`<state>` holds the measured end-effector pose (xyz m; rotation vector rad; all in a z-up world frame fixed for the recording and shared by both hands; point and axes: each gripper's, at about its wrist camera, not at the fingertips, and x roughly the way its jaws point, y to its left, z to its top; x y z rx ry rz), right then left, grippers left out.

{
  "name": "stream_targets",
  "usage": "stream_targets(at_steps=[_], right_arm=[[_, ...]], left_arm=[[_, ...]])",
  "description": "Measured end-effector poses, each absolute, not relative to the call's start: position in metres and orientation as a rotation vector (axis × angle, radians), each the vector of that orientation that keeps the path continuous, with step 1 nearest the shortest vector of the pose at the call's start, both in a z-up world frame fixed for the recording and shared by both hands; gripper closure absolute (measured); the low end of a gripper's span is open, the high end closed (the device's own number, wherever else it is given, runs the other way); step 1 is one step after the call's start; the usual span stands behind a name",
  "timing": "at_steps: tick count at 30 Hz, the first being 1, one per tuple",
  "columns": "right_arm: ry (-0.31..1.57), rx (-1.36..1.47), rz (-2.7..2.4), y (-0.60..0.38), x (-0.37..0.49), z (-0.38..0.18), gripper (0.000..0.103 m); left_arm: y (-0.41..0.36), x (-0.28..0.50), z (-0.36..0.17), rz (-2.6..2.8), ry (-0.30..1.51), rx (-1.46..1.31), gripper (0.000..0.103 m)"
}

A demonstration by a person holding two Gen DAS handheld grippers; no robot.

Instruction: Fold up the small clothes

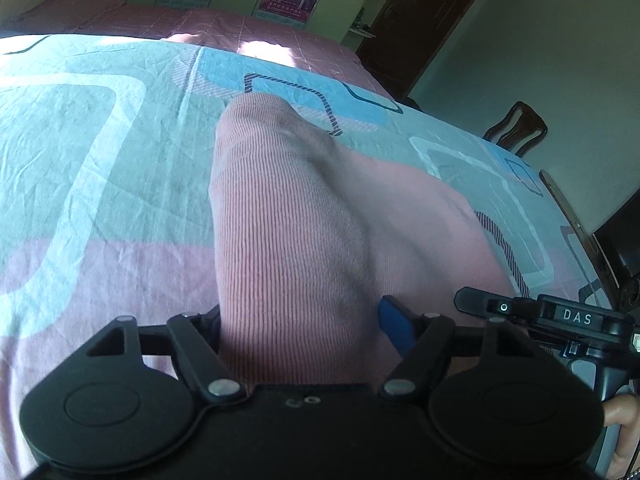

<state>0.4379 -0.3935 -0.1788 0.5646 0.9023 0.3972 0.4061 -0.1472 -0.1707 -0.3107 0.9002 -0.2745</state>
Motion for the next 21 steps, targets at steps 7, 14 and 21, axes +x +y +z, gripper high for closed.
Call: stream_targets(at_steps=[7, 14, 21], right_arm=[[0.926, 0.554, 0.406, -0.390, 0.435, -0.176, 0.078], [0.867, 0.601, 0.430, -0.384, 0.417, -0.144, 0.081], [0.846, 0.592, 0.480, -0.336, 0.400, -0.112, 0.082]], left_arm=[[-0.152, 0.402, -0.162, -0.278, 0.867, -0.271, 0.058], [-0.150, 0.395, -0.134, -0.314, 0.837, -0.249, 0.070], [-0.107, 0.371, -0.103, -0.302, 0.796, -0.220, 0.071]])
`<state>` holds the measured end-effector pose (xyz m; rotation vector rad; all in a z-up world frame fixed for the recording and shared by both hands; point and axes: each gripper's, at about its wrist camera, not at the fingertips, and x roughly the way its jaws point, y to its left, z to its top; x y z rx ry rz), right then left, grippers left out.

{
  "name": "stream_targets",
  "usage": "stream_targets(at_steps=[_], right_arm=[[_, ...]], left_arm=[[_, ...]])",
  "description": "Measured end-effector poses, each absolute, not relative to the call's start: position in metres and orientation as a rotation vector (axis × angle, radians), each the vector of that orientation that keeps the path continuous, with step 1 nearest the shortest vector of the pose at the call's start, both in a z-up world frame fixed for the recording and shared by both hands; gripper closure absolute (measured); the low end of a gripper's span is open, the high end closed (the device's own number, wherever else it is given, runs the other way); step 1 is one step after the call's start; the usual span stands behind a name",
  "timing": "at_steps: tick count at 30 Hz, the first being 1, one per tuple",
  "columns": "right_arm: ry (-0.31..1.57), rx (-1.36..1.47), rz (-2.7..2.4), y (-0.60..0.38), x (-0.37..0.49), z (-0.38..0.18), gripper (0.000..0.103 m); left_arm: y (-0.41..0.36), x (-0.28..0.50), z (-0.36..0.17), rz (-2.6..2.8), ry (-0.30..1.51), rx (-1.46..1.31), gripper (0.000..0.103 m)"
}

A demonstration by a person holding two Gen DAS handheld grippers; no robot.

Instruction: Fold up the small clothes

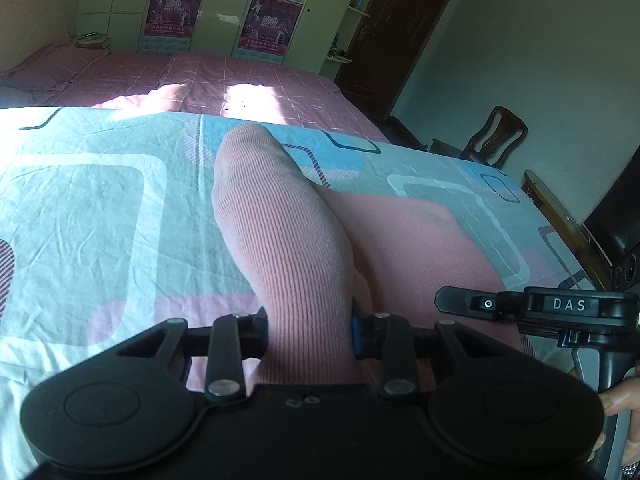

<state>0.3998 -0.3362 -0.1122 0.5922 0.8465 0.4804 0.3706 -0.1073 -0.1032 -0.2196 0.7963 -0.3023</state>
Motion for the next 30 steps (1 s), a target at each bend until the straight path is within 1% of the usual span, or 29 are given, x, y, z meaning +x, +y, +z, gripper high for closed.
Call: stream_targets(at_steps=[4, 10, 16, 22, 28, 30], right_arm=[[0.837, 0.583, 0.514, -0.283, 0.393, -0.101, 0.082], [0.818, 0.604, 0.525, -0.186, 0.373, -0.087, 0.082], [0.821, 0.624, 0.529, -0.088, 0.369, -0.086, 0.082], [0.840, 0.621, 0.551, -0.017, 0.389, -0.097, 0.082], [0.889, 0.591, 0.560, 0.018, 0.408, -0.124, 0.082], [0.898, 0.577, 0.526, 0.017, 0.413, -0.136, 0.082]], left_arm=[[-0.059, 0.351, -0.091, -0.282, 0.776, -0.210, 0.071], [0.036, 0.321, -0.080, -0.275, 0.751, -0.209, 0.071], [0.130, 0.304, -0.076, -0.247, 0.744, -0.199, 0.071], [0.196, 0.308, -0.089, -0.208, 0.752, -0.212, 0.071], [0.227, 0.323, -0.113, -0.182, 0.773, -0.203, 0.070], [0.235, 0.326, -0.128, -0.173, 0.787, -0.214, 0.064]])
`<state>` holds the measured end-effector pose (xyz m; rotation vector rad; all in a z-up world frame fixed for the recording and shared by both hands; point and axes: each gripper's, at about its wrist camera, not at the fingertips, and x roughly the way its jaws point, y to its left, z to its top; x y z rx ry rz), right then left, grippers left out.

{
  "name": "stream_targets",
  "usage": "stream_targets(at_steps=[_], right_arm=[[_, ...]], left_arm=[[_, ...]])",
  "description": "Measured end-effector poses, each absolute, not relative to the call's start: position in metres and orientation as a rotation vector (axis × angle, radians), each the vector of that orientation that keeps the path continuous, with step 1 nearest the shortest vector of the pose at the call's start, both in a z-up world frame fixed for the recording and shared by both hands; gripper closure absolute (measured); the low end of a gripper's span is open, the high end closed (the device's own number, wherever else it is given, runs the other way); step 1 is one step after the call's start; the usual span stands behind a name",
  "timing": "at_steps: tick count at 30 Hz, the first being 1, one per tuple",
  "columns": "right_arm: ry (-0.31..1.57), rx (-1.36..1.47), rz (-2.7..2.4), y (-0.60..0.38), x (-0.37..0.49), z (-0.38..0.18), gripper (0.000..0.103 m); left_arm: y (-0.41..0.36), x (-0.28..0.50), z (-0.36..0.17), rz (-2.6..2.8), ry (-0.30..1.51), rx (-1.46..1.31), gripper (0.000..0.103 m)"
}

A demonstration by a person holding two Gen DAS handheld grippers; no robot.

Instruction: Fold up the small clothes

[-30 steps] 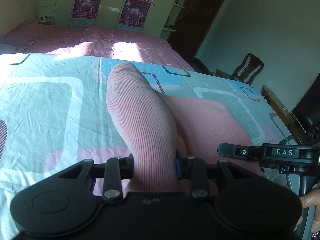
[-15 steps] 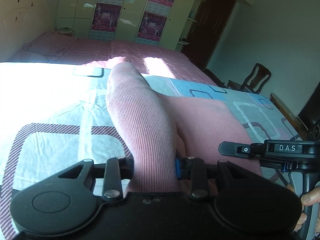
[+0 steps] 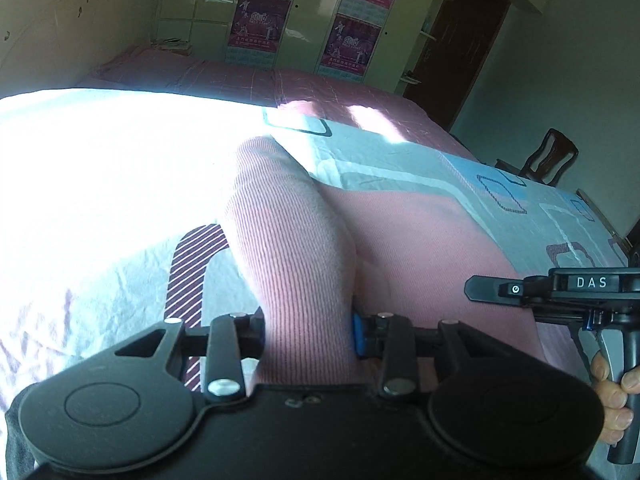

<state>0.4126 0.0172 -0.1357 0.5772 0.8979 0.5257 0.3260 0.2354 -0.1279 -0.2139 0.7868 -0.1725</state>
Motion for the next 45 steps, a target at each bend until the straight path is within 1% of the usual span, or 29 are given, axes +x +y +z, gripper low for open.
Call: stream_targets(at_steps=[1, 2, 3, 5, 7, 10, 12, 15, 17, 21, 25, 27, 30, 32, 36, 40, 45], right_arm=[[0.908, 0.577, 0.508, 0.015, 0.414, -0.142, 0.082], [0.924, 0.568, 0.490, 0.012, 0.416, -0.148, 0.082], [0.935, 0.544, 0.481, 0.012, 0.417, -0.151, 0.082], [0.933, 0.470, 0.473, 0.015, 0.418, -0.152, 0.082], [0.934, 0.452, 0.470, 0.017, 0.418, -0.153, 0.081], [0.906, 0.421, 0.461, 0.017, 0.416, -0.144, 0.081], [0.880, 0.417, 0.460, 0.010, 0.413, -0.136, 0.081], [0.811, 0.394, 0.449, 0.011, 0.415, -0.119, 0.081], [0.783, 0.376, 0.456, 0.016, 0.421, -0.110, 0.081], [0.763, 0.279, 0.470, 0.048, 0.432, -0.110, 0.081], [0.787, 0.206, 0.432, 0.069, 0.446, -0.132, 0.081], [0.803, 0.112, 0.375, 0.075, 0.453, -0.147, 0.081], [0.813, 0.106, 0.372, 0.072, 0.459, -0.159, 0.081], [0.812, 0.082, 0.373, 0.074, 0.456, -0.153, 0.081], [0.798, 0.175, 0.417, 0.061, 0.435, -0.130, 0.081], [0.771, 0.183, 0.473, 0.058, 0.401, -0.113, 0.081], [0.784, 0.114, 0.499, 0.070, 0.362, -0.114, 0.081]], left_arm=[[0.237, 0.327, -0.134, -0.167, 0.792, -0.215, 0.061], [0.239, 0.326, -0.141, -0.155, 0.788, -0.217, 0.051], [0.238, 0.324, -0.144, -0.127, 0.775, -0.220, 0.037], [0.234, 0.322, -0.147, -0.094, 0.758, -0.214, 0.028], [0.235, 0.323, -0.147, -0.087, 0.763, -0.231, 0.026], [0.242, 0.323, -0.138, -0.066, 0.757, -0.216, 0.026], [0.238, 0.317, -0.124, -0.046, 0.710, -0.188, 0.031], [0.240, 0.310, -0.105, -0.059, 0.613, -0.175, 0.033], [0.231, 0.320, -0.098, -0.075, 0.595, -0.160, 0.034], [0.218, 0.355, -0.111, -0.069, 0.656, -0.142, 0.038], [0.220, 0.378, -0.136, -0.003, 0.693, -0.128, 0.038], [0.225, 0.381, -0.148, 0.007, 0.714, -0.146, 0.035], [0.221, 0.380, -0.148, 0.024, 0.717, -0.125, 0.034], [0.220, 0.370, -0.139, 0.032, 0.712, -0.129, 0.035], [0.223, 0.346, -0.125, 0.025, 0.699, -0.165, 0.036], [0.217, 0.316, -0.120, 0.013, 0.716, -0.133, 0.035], [0.204, 0.286, -0.123, 0.037, 0.743, -0.091, 0.034]])
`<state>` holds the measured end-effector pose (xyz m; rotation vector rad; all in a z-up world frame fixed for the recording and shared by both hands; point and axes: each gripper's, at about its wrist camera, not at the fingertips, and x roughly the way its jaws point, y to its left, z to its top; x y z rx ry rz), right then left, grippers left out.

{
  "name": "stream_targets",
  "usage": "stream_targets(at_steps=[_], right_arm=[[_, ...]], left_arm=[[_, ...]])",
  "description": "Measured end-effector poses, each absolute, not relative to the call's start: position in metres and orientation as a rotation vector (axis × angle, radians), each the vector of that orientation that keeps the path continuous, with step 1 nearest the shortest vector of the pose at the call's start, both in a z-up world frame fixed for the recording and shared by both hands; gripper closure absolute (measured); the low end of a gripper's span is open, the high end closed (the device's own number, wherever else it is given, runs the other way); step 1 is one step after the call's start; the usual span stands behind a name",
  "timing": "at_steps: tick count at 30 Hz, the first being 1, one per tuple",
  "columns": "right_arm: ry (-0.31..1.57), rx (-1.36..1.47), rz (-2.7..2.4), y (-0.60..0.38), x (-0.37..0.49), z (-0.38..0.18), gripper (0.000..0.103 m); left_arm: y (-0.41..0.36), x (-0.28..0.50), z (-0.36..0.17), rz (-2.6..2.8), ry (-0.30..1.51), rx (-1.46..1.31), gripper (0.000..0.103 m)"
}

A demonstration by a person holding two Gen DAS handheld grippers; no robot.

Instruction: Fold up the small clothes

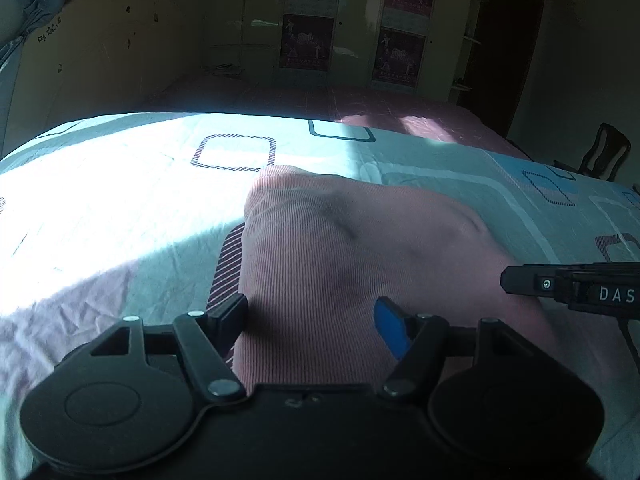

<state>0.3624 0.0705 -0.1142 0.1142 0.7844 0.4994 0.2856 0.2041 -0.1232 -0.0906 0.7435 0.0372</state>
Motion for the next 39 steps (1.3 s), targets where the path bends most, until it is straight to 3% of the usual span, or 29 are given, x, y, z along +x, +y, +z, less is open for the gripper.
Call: stream_targets(at_steps=[5, 15, 26, 33, 39], right_arm=[[0.838, 0.046, 0.422, 0.075, 0.357, -0.150, 0.081], [0.790, 0.058, 0.390, 0.069, 0.307, -0.120, 0.081], [0.878, 0.064, 0.250, 0.059, 0.287, -0.161, 0.081], [0.900, 0.117, 0.226, 0.054, 0.289, -0.162, 0.077], [0.902, 0.079, 0.210, 0.062, 0.289, -0.159, 0.074]], left_arm=[[0.199, 0.276, -0.132, 0.060, 0.746, -0.049, 0.030], [0.200, 0.237, -0.122, 0.023, 0.762, -0.062, 0.032], [0.199, 0.227, -0.150, 0.031, 0.794, -0.056, 0.027], [0.198, 0.225, -0.145, 0.027, 0.815, -0.080, 0.000], [0.191, 0.231, -0.138, 0.098, 0.890, -0.072, 0.000]])
